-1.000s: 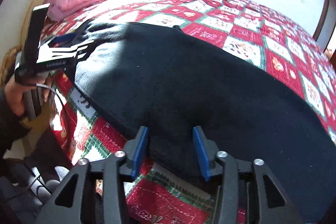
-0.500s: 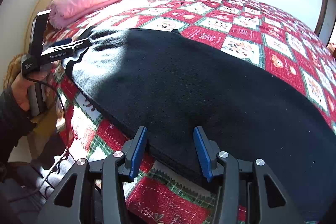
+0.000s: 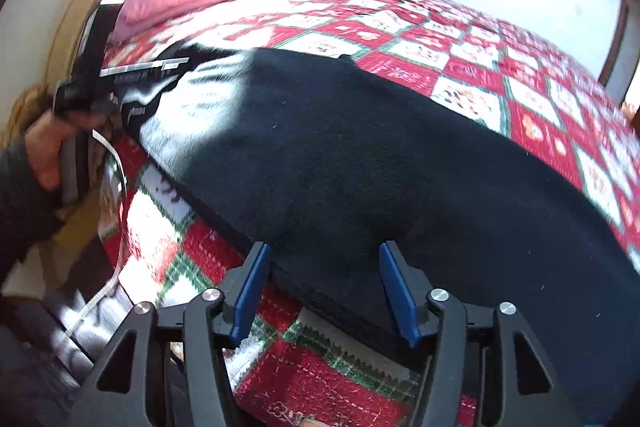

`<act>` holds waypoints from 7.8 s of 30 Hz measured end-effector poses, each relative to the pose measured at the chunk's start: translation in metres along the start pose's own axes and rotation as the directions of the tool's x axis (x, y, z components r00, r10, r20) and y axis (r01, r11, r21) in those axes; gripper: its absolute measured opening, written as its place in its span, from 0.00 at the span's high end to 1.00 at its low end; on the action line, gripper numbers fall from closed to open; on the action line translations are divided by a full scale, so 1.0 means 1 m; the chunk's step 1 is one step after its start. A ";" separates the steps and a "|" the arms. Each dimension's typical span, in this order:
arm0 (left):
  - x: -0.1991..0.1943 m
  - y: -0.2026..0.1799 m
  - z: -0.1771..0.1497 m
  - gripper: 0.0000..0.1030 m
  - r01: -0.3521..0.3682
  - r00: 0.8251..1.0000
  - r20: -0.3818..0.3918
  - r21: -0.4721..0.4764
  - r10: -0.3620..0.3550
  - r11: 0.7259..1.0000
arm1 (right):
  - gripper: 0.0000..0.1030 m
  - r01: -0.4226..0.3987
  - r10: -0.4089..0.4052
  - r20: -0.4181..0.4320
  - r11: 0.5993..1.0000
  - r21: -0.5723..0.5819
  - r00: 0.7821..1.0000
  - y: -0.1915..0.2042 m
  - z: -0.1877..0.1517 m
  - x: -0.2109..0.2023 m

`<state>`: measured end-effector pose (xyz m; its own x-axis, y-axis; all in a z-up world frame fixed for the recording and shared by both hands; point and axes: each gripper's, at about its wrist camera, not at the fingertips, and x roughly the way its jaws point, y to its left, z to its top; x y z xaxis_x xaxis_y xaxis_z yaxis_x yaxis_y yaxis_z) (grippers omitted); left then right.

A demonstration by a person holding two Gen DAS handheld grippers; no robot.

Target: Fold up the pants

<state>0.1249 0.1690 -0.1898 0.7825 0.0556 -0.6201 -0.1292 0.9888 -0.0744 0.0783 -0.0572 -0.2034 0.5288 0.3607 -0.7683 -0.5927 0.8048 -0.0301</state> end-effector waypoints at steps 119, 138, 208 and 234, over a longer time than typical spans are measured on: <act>-0.049 -0.103 -0.016 0.00 0.010 0.995 0.091 0.182 -0.027 0.983 | 0.63 0.273 -0.447 0.014 0.570 0.775 0.895 -0.340 -0.180 -0.245; -0.039 -0.101 -0.024 0.00 0.025 0.999 0.028 0.161 -0.030 0.987 | 0.67 0.112 -0.380 0.075 0.447 0.887 0.922 -0.389 -0.220 -0.274; -0.080 -0.164 -0.012 0.00 0.257 0.965 -0.009 0.202 -0.261 0.945 | 0.88 0.026 -0.103 0.140 0.884 0.466 0.985 -0.172 -0.050 -0.104; -0.087 -0.247 -0.001 0.00 0.404 0.914 -0.135 0.220 -0.382 0.888 | 0.60 -0.145 0.054 0.205 0.874 0.463 0.977 -0.171 -0.039 -0.083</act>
<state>0.0883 -0.0800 -0.1187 0.6824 -0.3461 -0.6439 0.3358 0.9308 -0.1444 0.1120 -0.2431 -0.1592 0.6097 0.4924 -0.6211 -0.3134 0.8695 0.3817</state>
